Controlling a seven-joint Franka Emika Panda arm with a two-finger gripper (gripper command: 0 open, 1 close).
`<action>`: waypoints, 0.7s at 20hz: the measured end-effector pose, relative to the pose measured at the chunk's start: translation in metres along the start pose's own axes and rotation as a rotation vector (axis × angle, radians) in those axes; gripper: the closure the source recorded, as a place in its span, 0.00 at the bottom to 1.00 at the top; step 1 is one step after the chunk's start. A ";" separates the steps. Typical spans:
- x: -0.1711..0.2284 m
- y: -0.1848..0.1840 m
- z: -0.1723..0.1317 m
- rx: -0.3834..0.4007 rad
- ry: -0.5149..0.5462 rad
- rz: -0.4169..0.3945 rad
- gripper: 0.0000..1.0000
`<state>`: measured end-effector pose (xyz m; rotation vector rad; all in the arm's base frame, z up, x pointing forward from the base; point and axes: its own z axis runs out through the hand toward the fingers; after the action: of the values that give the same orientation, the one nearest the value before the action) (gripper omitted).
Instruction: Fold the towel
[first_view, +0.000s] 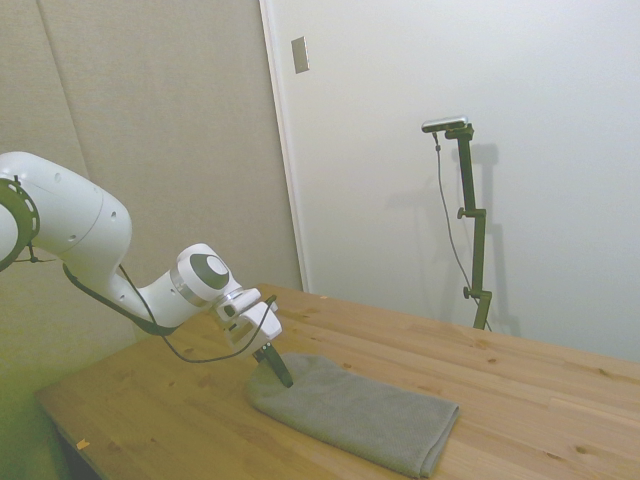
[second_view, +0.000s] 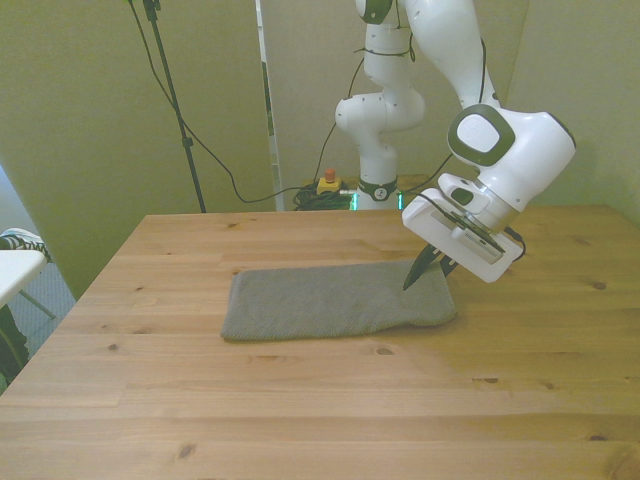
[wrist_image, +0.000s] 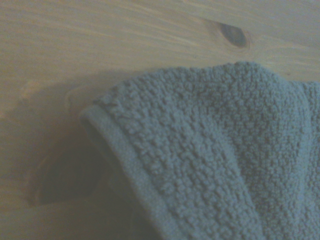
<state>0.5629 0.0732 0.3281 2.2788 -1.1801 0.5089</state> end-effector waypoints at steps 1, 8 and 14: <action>0.002 0.000 -0.003 0.005 0.002 0.004 1.00; 0.035 0.017 -0.042 0.069 0.011 0.053 1.00; 0.083 0.050 -0.046 0.089 -0.016 0.126 1.00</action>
<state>0.5632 0.0242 0.4234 2.2965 -1.3404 0.6020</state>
